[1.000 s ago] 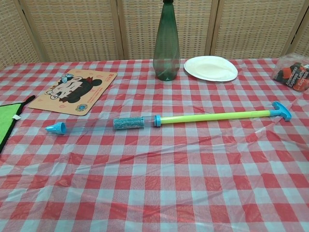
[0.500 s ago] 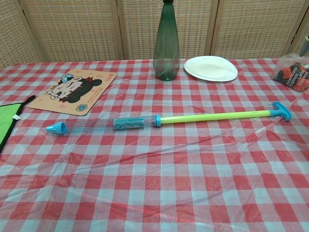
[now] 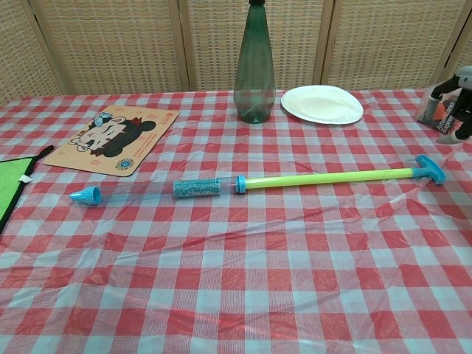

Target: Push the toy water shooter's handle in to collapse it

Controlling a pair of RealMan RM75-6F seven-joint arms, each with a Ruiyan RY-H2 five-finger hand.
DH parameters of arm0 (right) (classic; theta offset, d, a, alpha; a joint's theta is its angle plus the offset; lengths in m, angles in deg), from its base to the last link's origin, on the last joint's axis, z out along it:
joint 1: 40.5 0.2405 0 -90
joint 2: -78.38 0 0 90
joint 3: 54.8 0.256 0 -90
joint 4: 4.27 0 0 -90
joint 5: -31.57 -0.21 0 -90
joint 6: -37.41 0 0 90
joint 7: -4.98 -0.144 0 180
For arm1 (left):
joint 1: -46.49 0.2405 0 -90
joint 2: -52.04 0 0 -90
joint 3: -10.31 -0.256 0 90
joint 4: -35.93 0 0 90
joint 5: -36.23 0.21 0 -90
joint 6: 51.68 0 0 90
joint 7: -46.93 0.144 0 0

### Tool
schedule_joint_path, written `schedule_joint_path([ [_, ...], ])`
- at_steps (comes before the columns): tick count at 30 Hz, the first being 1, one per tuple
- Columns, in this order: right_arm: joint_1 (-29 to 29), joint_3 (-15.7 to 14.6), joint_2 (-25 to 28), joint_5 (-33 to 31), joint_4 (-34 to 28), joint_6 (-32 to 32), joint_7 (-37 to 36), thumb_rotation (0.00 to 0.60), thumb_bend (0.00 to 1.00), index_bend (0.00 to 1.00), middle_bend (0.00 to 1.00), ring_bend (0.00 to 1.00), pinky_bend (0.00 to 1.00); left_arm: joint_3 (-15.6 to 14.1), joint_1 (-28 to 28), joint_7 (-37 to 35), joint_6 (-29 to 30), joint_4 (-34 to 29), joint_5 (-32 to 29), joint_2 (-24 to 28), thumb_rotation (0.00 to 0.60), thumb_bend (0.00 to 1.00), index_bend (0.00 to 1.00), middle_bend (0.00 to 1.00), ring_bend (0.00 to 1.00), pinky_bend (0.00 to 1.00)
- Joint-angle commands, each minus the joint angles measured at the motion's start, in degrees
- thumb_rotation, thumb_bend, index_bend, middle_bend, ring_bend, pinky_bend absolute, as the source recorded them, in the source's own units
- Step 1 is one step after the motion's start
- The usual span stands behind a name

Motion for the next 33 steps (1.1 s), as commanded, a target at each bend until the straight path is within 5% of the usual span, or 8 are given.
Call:
schedule_joint_path([
  [1, 0.95, -0.93, -2.6, -0.42, 3.75, 1.78, -1.12, 0.6, 0.42, 0.49, 1.0, 0.98, 0.65, 0.06, 0.04, -0.07, -0.02, -0.02, -0.06, 0.12, 0.6, 0.19, 0.0, 0.0, 0.0, 0.0],
  [16, 2.47, -3.13, -9.43, 1.93, 14.96, 5.71, -6.02, 0.6, 0.45, 0.52, 1.0, 0.98, 0.65, 0.28, 0.1, 0.07, -0.54, -0.4, -0.5, 0.51, 0.6, 0.19, 0.0, 0.0, 0.0, 0.0],
  [33, 4.22, -3.69, -12.96, 3.24, 20.97, 8.66, -7.58, 0.6, 0.48, 0.5, 1.0, 0.98, 0.65, 0.56, -0.44, 0.26, -2.38, -0.21, -1.78, 0.38, 0.6, 0.19, 0.0, 0.0, 0.0, 0.0],
])
